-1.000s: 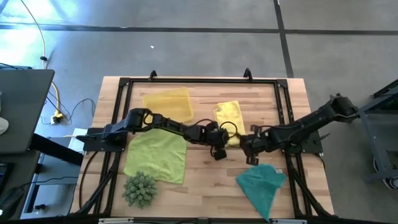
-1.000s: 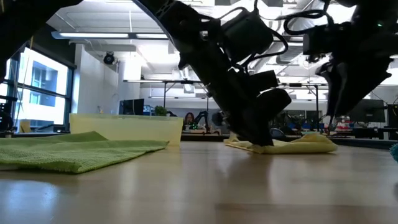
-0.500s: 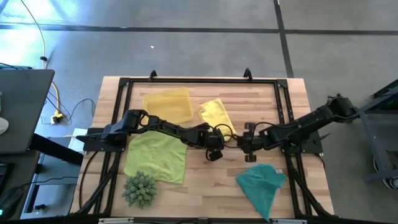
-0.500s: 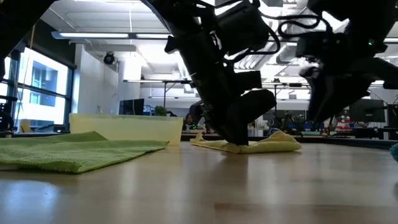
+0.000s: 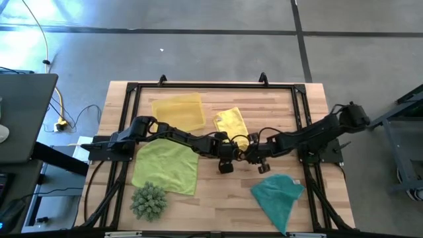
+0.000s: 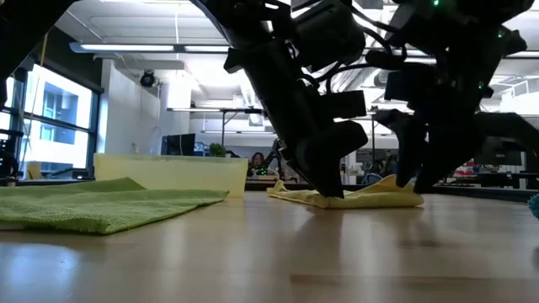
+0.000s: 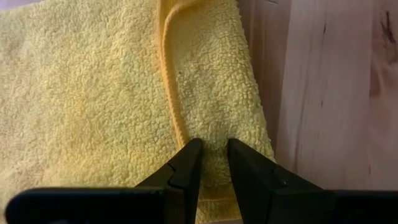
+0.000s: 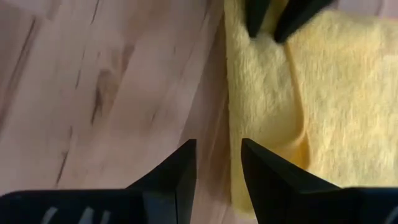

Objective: Roll microfiber towels into tight, uniform cylinder then place into a basket
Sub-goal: Roll the yellow microfiber towel

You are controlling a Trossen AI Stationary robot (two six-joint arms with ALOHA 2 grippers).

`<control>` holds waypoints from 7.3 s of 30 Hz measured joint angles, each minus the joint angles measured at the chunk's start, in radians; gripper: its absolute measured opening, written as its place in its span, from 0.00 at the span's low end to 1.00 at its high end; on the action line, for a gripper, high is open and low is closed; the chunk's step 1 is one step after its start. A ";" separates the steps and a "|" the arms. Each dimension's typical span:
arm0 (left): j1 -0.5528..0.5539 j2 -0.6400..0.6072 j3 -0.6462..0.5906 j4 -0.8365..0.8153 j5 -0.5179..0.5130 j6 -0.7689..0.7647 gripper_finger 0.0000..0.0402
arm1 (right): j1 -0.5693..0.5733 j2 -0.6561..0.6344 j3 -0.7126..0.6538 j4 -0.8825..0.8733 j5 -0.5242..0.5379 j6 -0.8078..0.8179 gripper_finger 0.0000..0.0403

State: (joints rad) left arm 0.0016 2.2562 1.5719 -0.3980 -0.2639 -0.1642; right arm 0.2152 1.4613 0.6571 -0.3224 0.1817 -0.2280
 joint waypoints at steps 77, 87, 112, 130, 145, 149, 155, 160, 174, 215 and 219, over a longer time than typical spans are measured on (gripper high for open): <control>-0.072 -0.129 -0.001 -0.017 0.098 0.008 0.19 | -0.258 -0.036 -0.140 0.116 -0.476 0.513 0.00; -0.123 -0.109 0.000 0.046 -0.003 0.140 0.20 | -0.366 -0.036 -0.141 0.116 -0.632 0.697 0.00; -0.121 -0.010 0.000 0.058 -0.174 0.087 0.40 | -0.401 -0.039 -0.137 0.110 -0.655 0.702 0.00; -0.018 -0.020 -0.036 0.078 0.217 -0.167 0.01 | -0.363 -0.041 -0.136 0.064 -0.616 0.420 0.23; 0.016 -0.062 -0.055 0.024 0.350 -0.256 0.00 | -0.244 -0.180 -0.135 0.032 -0.421 0.049 0.36; 0.016 -0.064 -0.071 0.048 0.343 -0.278 0.00 | -0.175 -0.191 -0.135 0.072 -0.361 -0.065 0.33; 0.018 -0.097 -0.156 0.160 0.363 -0.297 0.00 | -0.098 -0.190 -0.135 0.095 -0.276 -0.104 0.32; 0.025 -0.200 -0.342 0.378 0.351 -0.355 0.00 | -0.075 -0.189 -0.135 0.100 -0.252 -0.088 0.32; 0.015 -0.247 -0.589 0.689 0.249 -0.594 0.00 | -0.075 -0.159 -0.134 0.223 -0.159 -0.028 0.32; -0.024 -0.244 -0.589 0.781 0.185 -0.457 0.18 | -0.153 -0.026 -0.133 0.157 -0.235 0.566 0.01; -0.024 -0.244 -0.589 0.774 0.115 -0.362 0.25 | -0.166 -0.026 -0.132 0.148 -0.235 0.570 0.00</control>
State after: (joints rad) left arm -0.0227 2.0121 0.9825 0.3763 -0.1492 -0.5264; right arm 0.0496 1.4353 0.5247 -0.1742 -0.0536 0.3420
